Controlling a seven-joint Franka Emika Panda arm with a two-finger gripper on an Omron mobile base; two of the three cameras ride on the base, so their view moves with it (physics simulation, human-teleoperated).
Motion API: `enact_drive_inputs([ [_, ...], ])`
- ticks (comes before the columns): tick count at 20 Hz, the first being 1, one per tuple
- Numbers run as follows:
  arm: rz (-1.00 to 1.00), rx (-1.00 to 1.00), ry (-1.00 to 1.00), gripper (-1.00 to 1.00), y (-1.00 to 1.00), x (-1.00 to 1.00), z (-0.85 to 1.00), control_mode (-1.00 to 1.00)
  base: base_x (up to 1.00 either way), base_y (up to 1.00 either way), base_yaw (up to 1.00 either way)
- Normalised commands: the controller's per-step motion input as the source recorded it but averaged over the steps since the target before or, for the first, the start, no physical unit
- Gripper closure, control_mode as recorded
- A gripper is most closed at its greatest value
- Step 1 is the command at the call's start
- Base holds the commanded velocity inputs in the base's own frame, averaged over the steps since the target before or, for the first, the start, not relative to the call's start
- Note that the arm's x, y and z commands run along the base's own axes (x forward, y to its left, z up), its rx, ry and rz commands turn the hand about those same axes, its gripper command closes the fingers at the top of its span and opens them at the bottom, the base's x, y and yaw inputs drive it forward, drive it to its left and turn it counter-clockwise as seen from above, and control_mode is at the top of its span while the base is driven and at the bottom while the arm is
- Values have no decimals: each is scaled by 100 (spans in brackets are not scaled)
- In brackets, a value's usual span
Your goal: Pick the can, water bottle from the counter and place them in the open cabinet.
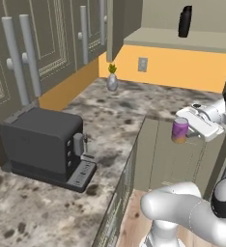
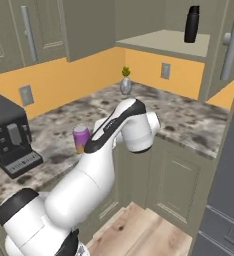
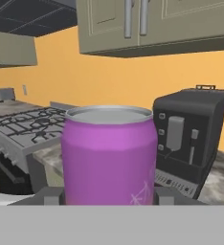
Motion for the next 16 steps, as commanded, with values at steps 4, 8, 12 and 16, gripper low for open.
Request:
enact_drive_inputs([
  [4, 0, 0, 0, 100, 0, 0, 0, 100, 49, -46, 2],
  [8, 0, 0, 0, 100, 0, 0, 0, 100, 55, -54, 2],
  [12, 0, 0, 0, 100, 0, 0, 0, 100, 35, -69, 4],
  [16, 0, 0, 0, 100, 0, 0, 0, 100, 38, -62, 2],
])
